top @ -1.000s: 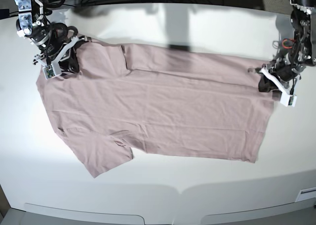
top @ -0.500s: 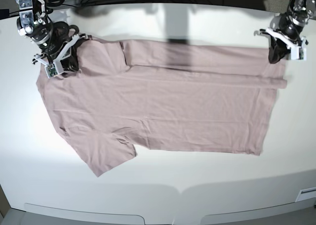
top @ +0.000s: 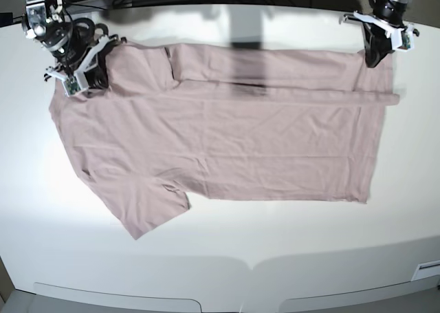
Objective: Fold the T-shirt properly
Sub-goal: 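Pinch the folded edge and pull the shirt back toward the arms, then move both grippers to the hem corners and pinch them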
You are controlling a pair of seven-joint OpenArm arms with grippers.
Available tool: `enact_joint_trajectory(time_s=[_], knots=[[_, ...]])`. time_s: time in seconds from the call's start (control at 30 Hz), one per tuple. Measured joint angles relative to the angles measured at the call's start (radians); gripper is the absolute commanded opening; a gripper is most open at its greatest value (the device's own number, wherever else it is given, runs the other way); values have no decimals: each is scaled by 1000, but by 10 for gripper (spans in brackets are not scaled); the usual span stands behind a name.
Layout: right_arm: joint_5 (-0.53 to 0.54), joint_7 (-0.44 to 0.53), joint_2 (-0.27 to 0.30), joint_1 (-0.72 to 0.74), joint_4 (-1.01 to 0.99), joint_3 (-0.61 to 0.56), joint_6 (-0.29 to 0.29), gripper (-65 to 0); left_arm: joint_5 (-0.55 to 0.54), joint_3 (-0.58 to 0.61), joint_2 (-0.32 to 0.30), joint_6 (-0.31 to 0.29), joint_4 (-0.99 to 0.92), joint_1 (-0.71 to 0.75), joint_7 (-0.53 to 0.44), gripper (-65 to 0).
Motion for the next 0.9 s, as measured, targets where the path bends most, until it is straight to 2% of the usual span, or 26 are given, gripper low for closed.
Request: enact_joint_trajectory(time_s=[0.07, 0.23, 0.57, 0.63, 0.8, 0.9], knots=[[-38, 44, -3, -23, 0, 13, 0, -650, 13, -14, 1, -11, 0, 5, -4, -650], [-44, 36, -5, -27, 0, 49, 19, -650, 13, -66, 8, -48, 0, 40, -4, -650], [-43, 24, -5, -69, 0, 129, 27, -650, 5, -72, -3, -45, 1, 106, -45, -650], [-43, 22, -6, -76, 0, 137, 27, -650, -24, -72, -3, -53, 1, 113, -44, -650], [-43, 22, -5, -85, 1, 143, 31, -650, -71, -74, -5, -63, 43, 190, -3, -650], [-42, 18, -5, -85, 10, 143, 29, -650, -75, -86, -8, -57, 118, 227, 113, -650]])
